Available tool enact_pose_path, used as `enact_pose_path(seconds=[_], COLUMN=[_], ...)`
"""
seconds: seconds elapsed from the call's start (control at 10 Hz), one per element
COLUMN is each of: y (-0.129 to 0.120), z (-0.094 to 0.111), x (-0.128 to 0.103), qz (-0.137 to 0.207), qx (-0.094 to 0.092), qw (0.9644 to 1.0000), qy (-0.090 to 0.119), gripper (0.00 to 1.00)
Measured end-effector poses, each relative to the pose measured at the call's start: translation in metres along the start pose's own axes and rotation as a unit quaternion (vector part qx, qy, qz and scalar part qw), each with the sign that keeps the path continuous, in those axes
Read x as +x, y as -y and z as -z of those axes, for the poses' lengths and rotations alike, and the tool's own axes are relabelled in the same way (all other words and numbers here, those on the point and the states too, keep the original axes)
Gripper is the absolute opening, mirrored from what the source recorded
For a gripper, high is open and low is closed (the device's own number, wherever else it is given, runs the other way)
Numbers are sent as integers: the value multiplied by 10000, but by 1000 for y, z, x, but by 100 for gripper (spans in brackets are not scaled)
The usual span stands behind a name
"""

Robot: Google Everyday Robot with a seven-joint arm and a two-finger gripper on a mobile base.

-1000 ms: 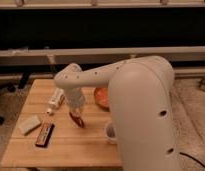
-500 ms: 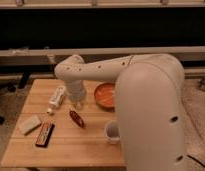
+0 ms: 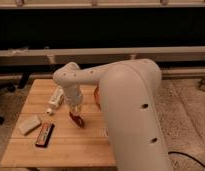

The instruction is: Place the pepper in the ceramic cup

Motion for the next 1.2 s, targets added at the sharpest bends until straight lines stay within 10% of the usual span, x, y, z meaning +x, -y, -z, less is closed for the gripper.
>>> enact_pose_path(seconds=[1.2], y=[-7], z=[-50], x=[-10], qz=[411], qx=[153], qw=[9978], qy=[-506], gripper=[80])
